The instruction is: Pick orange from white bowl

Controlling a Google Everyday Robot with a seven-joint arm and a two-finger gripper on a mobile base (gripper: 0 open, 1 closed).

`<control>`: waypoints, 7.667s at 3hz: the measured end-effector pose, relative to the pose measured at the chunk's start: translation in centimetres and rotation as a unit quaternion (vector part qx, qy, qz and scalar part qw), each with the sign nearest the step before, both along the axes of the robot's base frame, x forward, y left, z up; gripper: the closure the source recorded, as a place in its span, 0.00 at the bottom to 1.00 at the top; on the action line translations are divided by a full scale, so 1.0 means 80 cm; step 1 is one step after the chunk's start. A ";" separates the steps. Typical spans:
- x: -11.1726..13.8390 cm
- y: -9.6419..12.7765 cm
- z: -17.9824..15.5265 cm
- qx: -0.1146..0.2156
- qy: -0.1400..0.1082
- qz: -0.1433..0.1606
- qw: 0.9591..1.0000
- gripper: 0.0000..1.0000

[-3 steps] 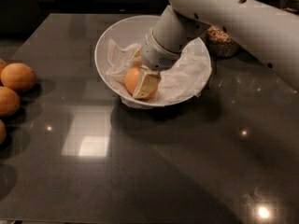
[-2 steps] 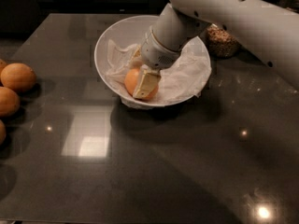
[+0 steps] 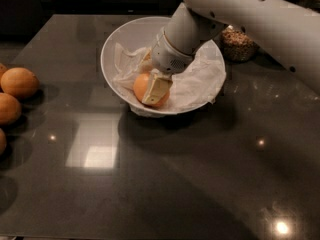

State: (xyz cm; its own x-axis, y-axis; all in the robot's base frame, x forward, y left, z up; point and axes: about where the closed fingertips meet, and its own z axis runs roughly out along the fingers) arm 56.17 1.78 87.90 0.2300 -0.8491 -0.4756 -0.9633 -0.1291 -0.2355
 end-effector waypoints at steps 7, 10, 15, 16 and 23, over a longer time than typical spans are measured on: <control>0.000 0.001 0.039 0.004 -0.051 0.001 0.999 0.16; 0.029 -0.018 0.031 -0.013 -0.061 -0.013 0.998 0.23; 0.053 -0.017 -0.026 -0.003 -0.028 -0.021 0.999 0.55; 0.053 -0.017 -0.026 -0.003 -0.028 -0.021 0.999 0.79; 0.063 -0.091 0.109 0.085 -0.087 -0.061 0.991 1.00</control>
Offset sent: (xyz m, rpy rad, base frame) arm 0.0062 -0.0542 0.0925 0.1578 -0.2141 -0.1184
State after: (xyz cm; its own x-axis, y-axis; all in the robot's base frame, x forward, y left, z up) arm 61.18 -5.46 96.63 0.2218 -0.7867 -0.5761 -0.9121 0.0414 -0.4078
